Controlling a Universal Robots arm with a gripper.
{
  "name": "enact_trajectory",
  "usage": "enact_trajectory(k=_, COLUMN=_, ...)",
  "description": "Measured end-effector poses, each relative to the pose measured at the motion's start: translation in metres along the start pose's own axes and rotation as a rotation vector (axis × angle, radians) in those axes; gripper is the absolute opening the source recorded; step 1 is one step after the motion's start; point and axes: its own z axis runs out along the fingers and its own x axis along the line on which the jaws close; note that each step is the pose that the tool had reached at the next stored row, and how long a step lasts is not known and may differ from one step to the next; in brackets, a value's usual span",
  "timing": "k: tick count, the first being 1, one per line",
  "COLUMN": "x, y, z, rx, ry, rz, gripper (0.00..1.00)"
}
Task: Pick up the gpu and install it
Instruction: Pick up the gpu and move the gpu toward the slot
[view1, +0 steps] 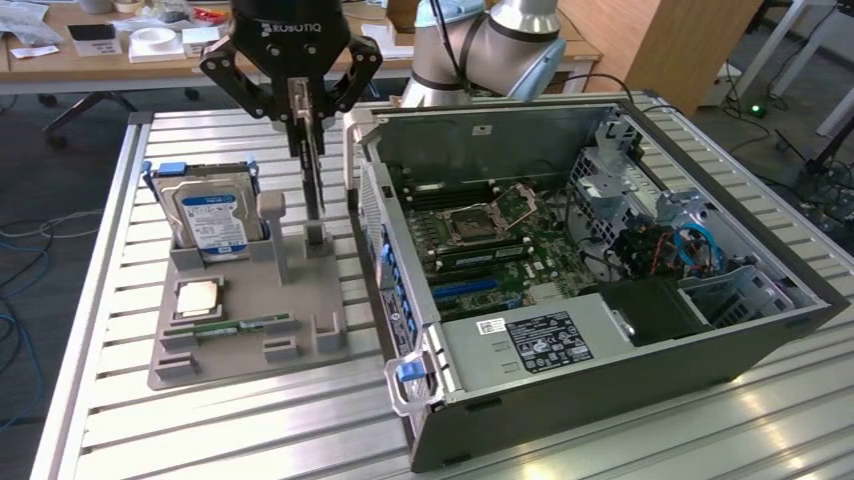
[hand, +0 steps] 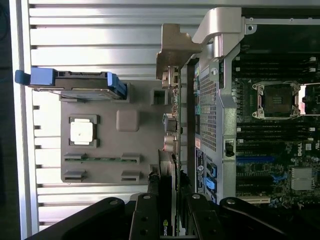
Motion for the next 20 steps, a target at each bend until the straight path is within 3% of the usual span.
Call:
enact_trajectory(k=9, x=-0.013, y=0.0004, z=0.0004, rx=-0.0005, ry=-0.0001, rz=0.0, gripper=0.26)
enact_trajectory(k=20, x=-0.043, y=0.0024, z=0.0012, rx=-0.0016, ry=-0.0001, rz=0.0, gripper=0.26)
